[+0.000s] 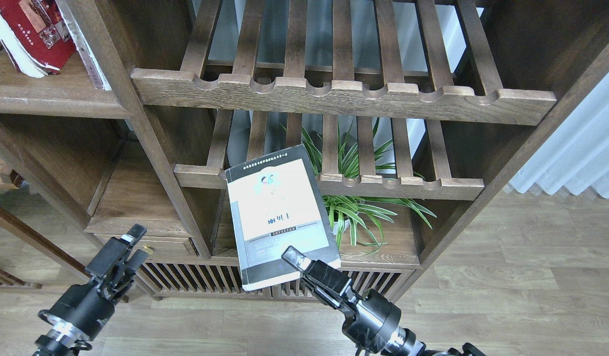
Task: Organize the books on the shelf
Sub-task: 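Pull the green-and-white book off the top shelf and lower it, then pass the green-and-white book to the left gripper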
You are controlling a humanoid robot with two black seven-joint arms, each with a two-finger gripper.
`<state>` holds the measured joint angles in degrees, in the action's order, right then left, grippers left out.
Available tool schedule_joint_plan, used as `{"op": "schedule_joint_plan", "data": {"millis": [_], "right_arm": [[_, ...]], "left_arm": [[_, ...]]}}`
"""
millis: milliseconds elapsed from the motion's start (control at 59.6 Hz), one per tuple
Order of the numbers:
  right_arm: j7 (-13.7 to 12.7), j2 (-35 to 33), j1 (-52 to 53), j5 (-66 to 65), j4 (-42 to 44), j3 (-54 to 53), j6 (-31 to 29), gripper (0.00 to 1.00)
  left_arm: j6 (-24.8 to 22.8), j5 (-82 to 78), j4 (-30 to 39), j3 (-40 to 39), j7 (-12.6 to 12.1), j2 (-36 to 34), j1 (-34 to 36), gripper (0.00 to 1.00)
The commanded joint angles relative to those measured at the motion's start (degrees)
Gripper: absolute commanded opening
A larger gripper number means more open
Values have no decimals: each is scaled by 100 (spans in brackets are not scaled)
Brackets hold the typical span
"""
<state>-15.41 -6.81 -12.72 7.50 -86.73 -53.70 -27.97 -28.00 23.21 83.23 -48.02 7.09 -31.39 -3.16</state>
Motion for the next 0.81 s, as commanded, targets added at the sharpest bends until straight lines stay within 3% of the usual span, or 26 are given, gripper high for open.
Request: {"op": "schedule_joint_plan", "data": {"millis": [0,554,705,755,789], "right_arm": [[-225,-74,-2,-21,165,9,-3,3],[-612,171,59,-161,332,597,-3,3],[-630,242,24,-276,332,633,-3,3],[-630,242,24,-285,341,641,-3,3],[-630,242,24,-293,341,641,-3,3]], "left_arm": [[0,0,211,55,21,98,-9,99],[0,-18,414,917,-14,783,342,95],[0,-114,370,1128,-23,1056,474,86],[0,-141,352,1136,-23,1073,474,77],[0,-141,326,1136,12,1091,474,65]]}}
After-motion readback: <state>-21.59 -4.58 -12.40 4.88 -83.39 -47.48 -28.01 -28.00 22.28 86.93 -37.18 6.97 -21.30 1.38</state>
